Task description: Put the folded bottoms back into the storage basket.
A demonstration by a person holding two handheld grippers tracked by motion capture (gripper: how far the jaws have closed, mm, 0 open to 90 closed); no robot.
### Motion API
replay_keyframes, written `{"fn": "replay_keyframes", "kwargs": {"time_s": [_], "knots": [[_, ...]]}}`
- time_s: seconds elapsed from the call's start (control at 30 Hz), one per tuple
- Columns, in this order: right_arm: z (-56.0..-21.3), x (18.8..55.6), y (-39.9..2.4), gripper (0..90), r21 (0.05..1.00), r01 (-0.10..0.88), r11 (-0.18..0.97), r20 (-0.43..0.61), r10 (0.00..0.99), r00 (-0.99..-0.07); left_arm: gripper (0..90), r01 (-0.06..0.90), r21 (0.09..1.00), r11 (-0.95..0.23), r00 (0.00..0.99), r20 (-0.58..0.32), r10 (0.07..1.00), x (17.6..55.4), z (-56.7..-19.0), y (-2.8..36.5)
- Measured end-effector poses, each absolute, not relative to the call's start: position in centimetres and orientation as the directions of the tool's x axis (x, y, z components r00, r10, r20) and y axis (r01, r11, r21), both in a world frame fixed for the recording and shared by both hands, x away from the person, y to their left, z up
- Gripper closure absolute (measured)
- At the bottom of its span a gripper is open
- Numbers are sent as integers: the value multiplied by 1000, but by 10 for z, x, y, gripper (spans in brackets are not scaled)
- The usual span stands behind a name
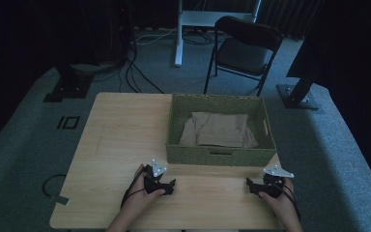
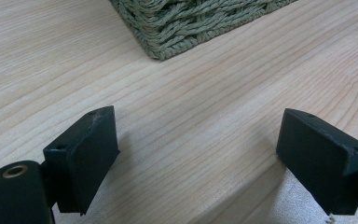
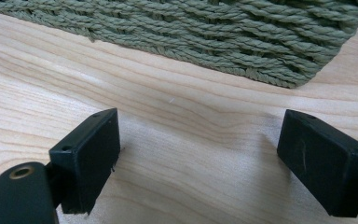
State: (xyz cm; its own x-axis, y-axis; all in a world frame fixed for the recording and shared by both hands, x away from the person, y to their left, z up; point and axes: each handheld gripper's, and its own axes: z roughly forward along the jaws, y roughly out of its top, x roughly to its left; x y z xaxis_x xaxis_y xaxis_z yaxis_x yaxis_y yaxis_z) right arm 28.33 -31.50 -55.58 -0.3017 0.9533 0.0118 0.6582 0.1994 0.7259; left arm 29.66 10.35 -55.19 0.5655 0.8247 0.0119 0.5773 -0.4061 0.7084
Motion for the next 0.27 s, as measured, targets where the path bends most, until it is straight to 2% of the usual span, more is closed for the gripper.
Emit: {"fn": "replay_keyframes", "kwargs": {"time_s": [0.27], "knots": [[-556,283,-315,118,725,658,201,12,953,-304,113,576,705,-414,572,14,820,297,-552,103]]}}
